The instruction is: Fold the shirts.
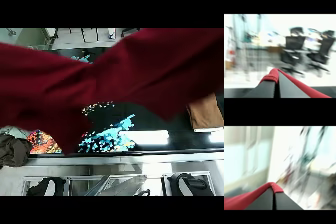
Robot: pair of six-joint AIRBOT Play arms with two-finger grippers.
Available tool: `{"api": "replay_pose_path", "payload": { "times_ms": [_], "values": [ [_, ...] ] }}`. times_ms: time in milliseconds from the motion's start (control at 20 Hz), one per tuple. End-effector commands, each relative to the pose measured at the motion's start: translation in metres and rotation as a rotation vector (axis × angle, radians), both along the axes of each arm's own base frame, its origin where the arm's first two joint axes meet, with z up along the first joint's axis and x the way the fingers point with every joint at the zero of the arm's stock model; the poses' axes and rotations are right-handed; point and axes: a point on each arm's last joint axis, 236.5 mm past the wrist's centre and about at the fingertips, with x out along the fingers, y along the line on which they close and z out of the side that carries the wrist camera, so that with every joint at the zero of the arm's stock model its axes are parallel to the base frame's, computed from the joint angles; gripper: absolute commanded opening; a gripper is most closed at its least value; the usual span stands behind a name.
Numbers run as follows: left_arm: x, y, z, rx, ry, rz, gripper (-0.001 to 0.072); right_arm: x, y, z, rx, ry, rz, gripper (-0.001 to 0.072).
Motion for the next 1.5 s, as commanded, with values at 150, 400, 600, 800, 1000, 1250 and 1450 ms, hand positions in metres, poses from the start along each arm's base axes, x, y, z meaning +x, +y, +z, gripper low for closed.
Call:
{"api": "replay_pose_path", "payload": {
  "times_ms": [150,400,600,800,1000,1250,1450],
  "values": [
    [0.069,0.018,-0.072,-0.051,0.334,-0.03,0.0014,0.04,-0.036,-0.031,-0.005,0.153,-0.157,0.0021],
    [0.194,-0.022,-0.25,-0.089,0.821,-0.235,0.0014,0.186,-0.036,-0.225,0.072,0.762,-0.014,0.0021],
    [0.268,-0.019,-0.426,-0.162,1.144,-0.207,0.0014,0.255,-0.064,-0.427,0.206,1.13,-0.114,0.002],
    [0.316,0.022,-0.565,-0.286,1.328,-0.096,0.0014,0.292,-0.082,-0.579,0.334,1.378,-0.199,0.002],
    [0.373,0.03,-0.599,-0.358,1.323,-0.103,0.0014,0.341,-0.103,-0.613,0.52,1.374,-0.185,0.002],
    [0.419,0.029,-0.571,-0.361,1.256,-0.138,0.0014,0.366,-0.138,-0.586,0.545,1.297,-0.207,0.002],
    [0.402,0.02,-0.57,-0.328,1.355,-0.192,0.0014,0.333,-0.122,-0.603,0.408,1.426,-0.139,0.002]
  ]
}}
